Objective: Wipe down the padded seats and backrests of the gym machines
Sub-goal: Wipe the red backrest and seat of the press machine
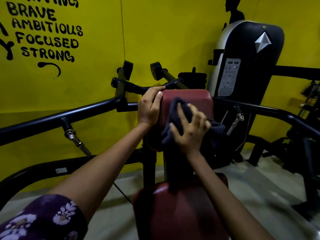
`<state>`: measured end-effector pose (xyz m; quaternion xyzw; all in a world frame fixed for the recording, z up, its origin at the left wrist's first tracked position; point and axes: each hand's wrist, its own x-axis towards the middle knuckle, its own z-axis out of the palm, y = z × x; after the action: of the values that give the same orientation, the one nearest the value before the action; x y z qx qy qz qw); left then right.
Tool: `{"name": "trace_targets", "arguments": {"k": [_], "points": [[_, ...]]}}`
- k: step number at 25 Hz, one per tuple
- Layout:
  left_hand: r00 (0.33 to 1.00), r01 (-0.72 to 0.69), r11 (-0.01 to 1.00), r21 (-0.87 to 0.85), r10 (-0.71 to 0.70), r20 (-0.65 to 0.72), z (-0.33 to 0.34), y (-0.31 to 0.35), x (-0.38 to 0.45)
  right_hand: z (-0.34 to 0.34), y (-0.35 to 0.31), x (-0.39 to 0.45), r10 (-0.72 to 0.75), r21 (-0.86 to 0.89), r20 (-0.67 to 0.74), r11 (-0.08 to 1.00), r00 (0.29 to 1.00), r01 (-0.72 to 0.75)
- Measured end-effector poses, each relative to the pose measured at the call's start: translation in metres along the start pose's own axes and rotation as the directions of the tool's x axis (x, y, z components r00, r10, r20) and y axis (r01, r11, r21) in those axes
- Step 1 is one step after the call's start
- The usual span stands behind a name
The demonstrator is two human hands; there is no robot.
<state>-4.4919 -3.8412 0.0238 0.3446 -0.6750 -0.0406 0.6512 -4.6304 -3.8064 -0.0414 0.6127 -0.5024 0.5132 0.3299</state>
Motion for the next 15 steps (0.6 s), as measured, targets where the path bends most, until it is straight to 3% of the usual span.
{"name": "trace_targets", "arguments": {"k": [3, 5, 6, 9, 11, 15], "points": [[1.000, -0.027, 1.000, 0.010, 0.027, -0.007, 0.000, -0.001, -0.001, -0.004, 0.014, -0.032, -0.360, 0.050, 0.097, 0.933, 0.928, 0.357], [1.000, -0.026, 1.000, 0.013, 0.026, -0.016, 0.001, 0.000, -0.001, -0.007, 0.046, -0.038, -0.405, 0.063, 0.126, 0.914, 0.906, 0.400], [1.000, -0.018, 1.000, 0.010, 0.018, -0.018, 0.001, 0.001, -0.001, -0.007, 0.059, -0.035, -0.338, 0.056, 0.116, 0.941, 0.934, 0.334], [1.000, -0.015, 1.000, 0.003, 0.015, -0.027, 0.002, 0.000, -0.002, -0.004, 0.071, -0.010, 0.067, 0.159, 0.055, 0.985, 0.996, -0.075], [0.999, -0.026, 1.000, 0.014, 0.026, -0.030, 0.002, -0.001, -0.001, -0.004, 0.065, 0.020, 0.251, 0.277, 0.075, 0.924, 0.965, -0.262], [0.999, -0.029, 0.999, 0.039, 0.030, -0.018, 0.002, -0.001, 0.000, -0.001, 0.061, 0.071, 0.486, 0.412, 0.270, 0.722, 0.831, -0.556]]}}
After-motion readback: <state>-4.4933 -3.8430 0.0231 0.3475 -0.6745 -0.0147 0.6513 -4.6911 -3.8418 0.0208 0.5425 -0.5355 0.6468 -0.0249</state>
